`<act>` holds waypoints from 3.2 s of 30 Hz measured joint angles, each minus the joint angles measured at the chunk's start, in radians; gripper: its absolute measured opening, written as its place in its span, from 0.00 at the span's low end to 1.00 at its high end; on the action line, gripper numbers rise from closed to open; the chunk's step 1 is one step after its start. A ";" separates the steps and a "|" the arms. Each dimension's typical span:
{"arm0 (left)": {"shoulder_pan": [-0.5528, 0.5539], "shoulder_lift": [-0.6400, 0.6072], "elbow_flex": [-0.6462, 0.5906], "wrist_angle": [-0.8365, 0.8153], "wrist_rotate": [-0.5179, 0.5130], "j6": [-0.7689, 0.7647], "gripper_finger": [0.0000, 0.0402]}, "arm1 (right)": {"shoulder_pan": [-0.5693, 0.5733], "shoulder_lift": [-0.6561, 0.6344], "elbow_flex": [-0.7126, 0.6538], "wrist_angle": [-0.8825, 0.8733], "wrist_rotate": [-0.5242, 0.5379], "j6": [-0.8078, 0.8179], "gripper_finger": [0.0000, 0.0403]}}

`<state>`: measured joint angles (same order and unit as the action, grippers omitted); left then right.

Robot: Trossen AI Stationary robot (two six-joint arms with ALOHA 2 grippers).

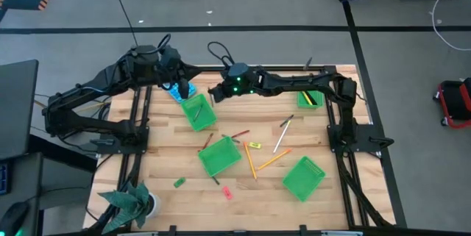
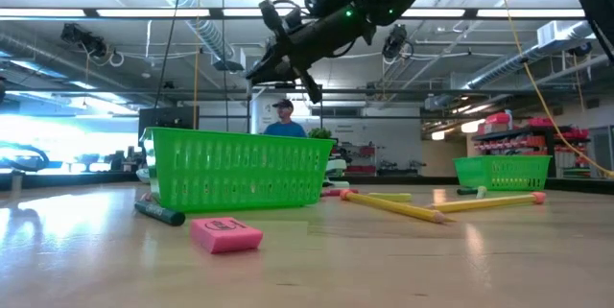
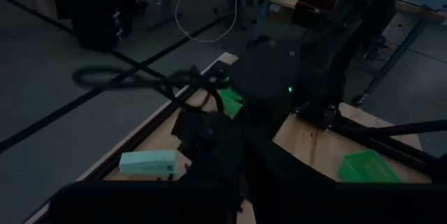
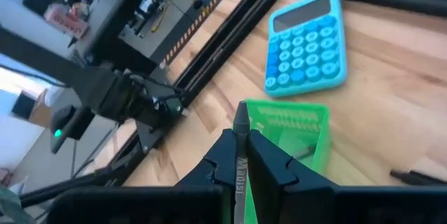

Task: Sort crayons/erasers/pens/pencils in bins
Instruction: Put the top gray crayon into the top left green bin

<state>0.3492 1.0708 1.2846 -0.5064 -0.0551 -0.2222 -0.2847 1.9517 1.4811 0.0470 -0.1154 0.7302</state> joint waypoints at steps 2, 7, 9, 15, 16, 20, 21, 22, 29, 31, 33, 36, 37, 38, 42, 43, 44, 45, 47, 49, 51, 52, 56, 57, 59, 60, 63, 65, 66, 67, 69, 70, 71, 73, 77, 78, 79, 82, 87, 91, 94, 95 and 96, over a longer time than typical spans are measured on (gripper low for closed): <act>0.000 -0.001 0.000 -0.019 0.000 0.005 0.06 | 0.007 0.000 0.000 -0.002 -0.001 -0.008 0.07; 0.007 0.011 0.000 -0.104 -0.027 -0.077 0.05 | 0.006 -0.023 0.000 -0.003 -0.038 0.007 0.07; 0.010 0.024 0.001 -0.133 -0.042 -0.166 0.06 | 0.006 -0.037 0.002 0.023 -0.040 0.023 0.07; 0.014 0.050 0.000 -0.230 -0.218 -0.403 0.15 | -0.009 -0.054 0.001 0.059 0.002 0.067 0.07; 0.014 0.054 0.000 -0.231 -0.240 -0.432 0.16 | -0.011 -0.056 0.001 0.068 0.015 0.086 0.07; 0.006 0.057 0.000 -0.230 -0.247 -0.484 0.25 | -0.038 -0.058 0.001 0.083 0.030 0.198 0.07; 0.000 0.057 0.000 -0.233 -0.247 -0.499 0.28 | -0.046 -0.058 0.001 0.084 0.031 0.234 0.07; -0.004 0.060 0.000 -0.238 -0.247 -0.505 0.30 | -0.052 -0.058 0.001 0.084 0.032 0.270 0.07; -0.009 0.116 0.000 -0.277 -0.247 -0.533 0.49 | -0.082 -0.058 0.001 0.120 -0.026 0.402 0.07; -0.009 0.138 0.001 -0.249 -0.247 -0.540 0.54 | -0.081 -0.058 0.001 0.124 -0.046 0.404 0.07; -0.010 0.163 0.001 -0.253 -0.246 -0.549 0.58 | -0.081 -0.058 0.001 0.138 -0.069 0.404 0.07; -0.012 0.201 0.001 -0.245 -0.245 -0.563 0.62 | -0.081 -0.058 0.001 0.146 -0.081 0.404 0.07; -0.012 0.212 0.001 -0.248 -0.244 -0.571 0.64 | -0.080 -0.058 0.001 0.148 -0.081 0.404 0.07; -0.012 0.221 0.001 -0.244 -0.241 -0.578 0.65 | -0.080 -0.058 0.001 0.153 -0.081 0.404 0.07; -0.012 0.259 0.001 -0.246 -0.221 -0.579 0.68 | -0.081 -0.058 0.001 0.162 -0.085 0.408 0.07; -0.012 0.262 0.001 -0.242 -0.221 -0.579 0.68 | -0.085 -0.058 0.001 0.160 -0.088 0.410 0.07; -0.012 0.264 0.000 -0.234 -0.221 -0.579 0.68 | -0.089 -0.058 0.001 0.160 -0.097 0.411 0.07; -0.012 0.265 0.000 -0.225 -0.222 -0.580 0.68 | -0.093 -0.058 0.001 0.160 -0.105 0.411 0.07; -0.010 0.266 0.001 -0.225 -0.221 -0.580 0.68 | -0.100 -0.058 0.001 0.162 -0.107 0.411 0.07; -0.010 0.272 0.001 -0.224 -0.221 -0.582 0.68 | -0.104 -0.058 0.001 0.170 -0.106 0.408 0.07; -0.010 0.275 0.000 -0.231 -0.214 -0.589 0.68 | -0.108 -0.058 0.001 0.174 -0.106 0.404 0.07; -0.010 0.276 0.000 -0.231 -0.210 -0.595 0.68 | -0.110 -0.058 0.001 0.174 -0.106 0.404 0.07; -0.017 0.287 0.000 -0.226 -0.202 -0.599 0.68 | -0.110 -0.058 0.001 0.174 -0.106 0.405 0.07; -0.018 0.291 0.000 -0.224 -0.201 -0.589 0.68 | -0.110 -0.058 0.001 0.174 -0.106 0.411 0.07; -0.018 0.299 0.000 -0.225 -0.201 -0.573 0.68 | -0.110 -0.058 0.001 0.179 -0.107 0.419 0.07; -0.017 0.306 0.000 -0.225 -0.201 -0.563 0.68 | -0.110 -0.058 0.001 0.188 -0.107 0.424 0.07; -0.017 0.318 0.000 -0.222 -0.202 -0.552 0.68 | -0.109 -0.058 0.001 0.219 -0.110 0.435 0.07; -0.017 0.319 0.000 -0.224 -0.202 -0.551 0.67 | -0.106 -0.058 0.001 0.223 -0.110 0.435 0.07; -0.017 0.319 0.000 -0.220 -0.202 -0.551 0.66 | -0.105 -0.058 0.001 0.223 -0.110 0.434 0.07; -0.017 0.319 0.000 -0.217 -0.202 -0.551 0.65 | -0.103 -0.058 0.001 0.224 -0.112 0.433 0.07; -0.015 0.319 0.000 -0.218 -0.206 -0.551 0.63 | -0.098 -0.058 0.001 0.223 -0.115 0.430 0.07; -0.014 0.319 0.000 -0.218 -0.208 -0.550 0.62 | -0.095 -0.058 0.001 0.223 -0.116 0.428 0.07; -0.012 0.319 0.000 -0.218 -0.208 -0.546 0.61 | -0.091 -0.058 0.001 0.223 -0.116 0.425 0.07; -0.012 0.319 0.000 -0.218 -0.209 -0.529 0.58 | -0.084 -0.058 0.001 0.223 -0.116 0.422 0.07; -0.012 0.319 0.000 -0.220 -0.210 -0.517 0.52 | -0.076 -0.058 0.001 0.223 -0.116 0.418 0.07; -0.012 0.319 0.000 -0.220 -0.210 -0.518 0.50 | -0.076 -0.058 0.001 0.223 -0.115 0.418 0.07; -0.012 0.319 0.000 -0.221 -0.210 -0.523 0.49 | -0.076 -0.058 0.001 0.223 -0.114 0.418 0.07; -0.012 0.319 0.000 -0.223 -0.203 -0.526 0.43 | -0.077 -0.058 0.001 0.223 -0.110 0.418 0.07; -0.012 0.319 0.000 -0.223 -0.184 -0.526 0.31 | -0.072 -0.058 0.001 0.223 -0.110 0.417 0.07; -0.015 0.319 0.000 -0.223 -0.180 -0.526 0.20 | -0.071 -0.058 0.001 0.222 -0.109 0.418 0.07; -0.017 0.318 0.000 -0.223 -0.176 -0.526 0.13 | -0.070 -0.058 0.001 0.222 -0.116 0.418 0.07; -0.018 0.318 0.000 -0.225 -0.175 -0.528 0.11 | -0.070 -0.058 0.001 0.222 -0.121 0.418 0.07; -0.018 0.318 0.000 -0.231 -0.173 -0.529 0.09 | -0.070 -0.058 0.001 0.221 -0.125 0.417 0.07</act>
<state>0.3317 1.3885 1.2850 -0.7374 -0.2284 -0.7507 -0.3547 1.8942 1.4822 0.2680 -0.2404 1.1469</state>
